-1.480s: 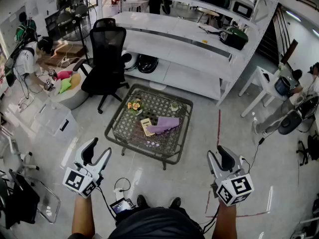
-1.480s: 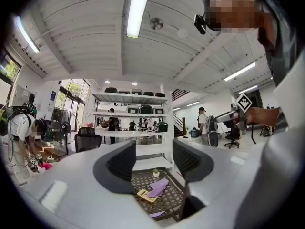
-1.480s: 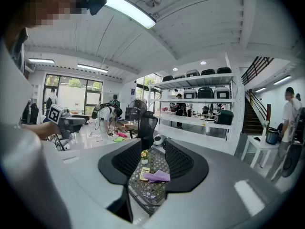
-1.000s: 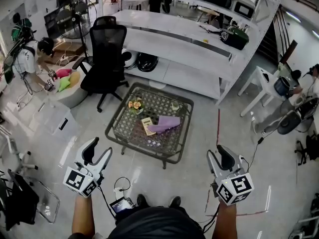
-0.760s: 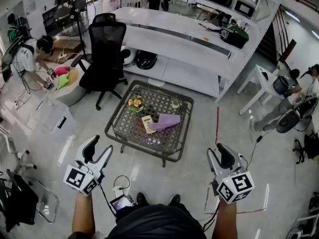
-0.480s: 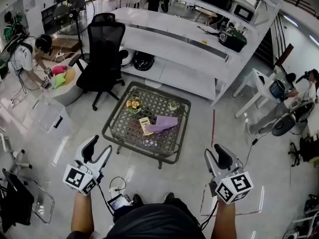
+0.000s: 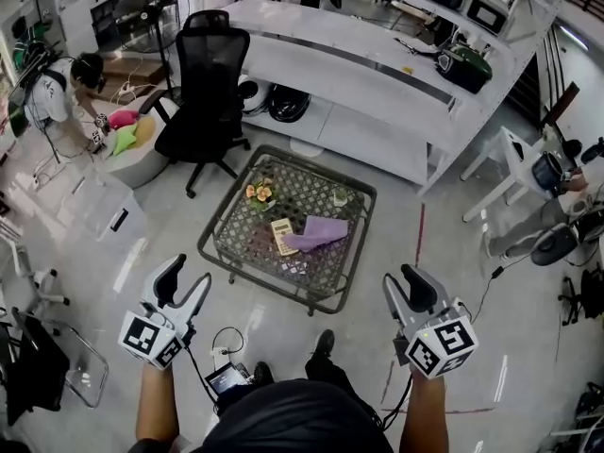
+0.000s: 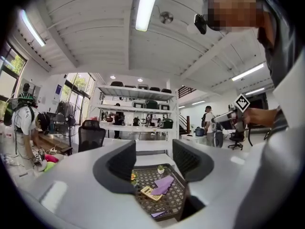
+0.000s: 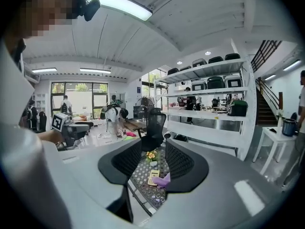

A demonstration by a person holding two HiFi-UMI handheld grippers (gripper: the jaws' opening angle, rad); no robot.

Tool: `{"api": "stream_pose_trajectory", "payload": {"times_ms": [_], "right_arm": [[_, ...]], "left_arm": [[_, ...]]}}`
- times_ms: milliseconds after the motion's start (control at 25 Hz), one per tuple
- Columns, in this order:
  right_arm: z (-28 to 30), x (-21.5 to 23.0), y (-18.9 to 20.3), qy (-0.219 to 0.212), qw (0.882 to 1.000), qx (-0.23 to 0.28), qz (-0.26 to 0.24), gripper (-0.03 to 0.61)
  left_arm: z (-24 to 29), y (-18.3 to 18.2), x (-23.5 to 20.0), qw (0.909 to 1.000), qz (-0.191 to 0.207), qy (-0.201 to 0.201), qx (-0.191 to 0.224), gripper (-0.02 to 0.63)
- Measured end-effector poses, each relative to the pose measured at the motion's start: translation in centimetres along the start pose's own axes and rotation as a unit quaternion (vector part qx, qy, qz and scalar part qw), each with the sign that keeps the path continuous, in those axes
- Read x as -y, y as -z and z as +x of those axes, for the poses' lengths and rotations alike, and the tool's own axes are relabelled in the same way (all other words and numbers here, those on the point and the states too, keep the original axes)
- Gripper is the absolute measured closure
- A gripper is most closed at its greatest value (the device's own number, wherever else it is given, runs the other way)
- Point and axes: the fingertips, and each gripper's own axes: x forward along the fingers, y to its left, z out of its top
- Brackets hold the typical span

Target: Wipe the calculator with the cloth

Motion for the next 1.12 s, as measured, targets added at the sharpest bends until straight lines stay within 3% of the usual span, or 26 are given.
{"api": "stream_pose_trajectory", "payload": {"times_ms": [520, 960, 1120], "right_arm": [[8.6, 9.4, 1.5, -0.097, 0.995, -0.003, 0.026, 0.442], [13.0, 15.3, 2.9, -0.171, 0.984, -0.01, 0.041, 0.442], [13.5, 16.7, 3.5, -0.187, 0.981, -0.013, 0.048, 0.442]], "left_arm": [[8.8, -0.4, 2.1, 0.9969, 0.003, -0.077, -0.017, 0.339], [12.8, -0.4, 4.7, 0.9885, 0.005, -0.146, -0.039, 0.339], [14.5, -1.6, 5.7, 0.9886, -0.007, -0.149, -0.02, 0.339]]}}
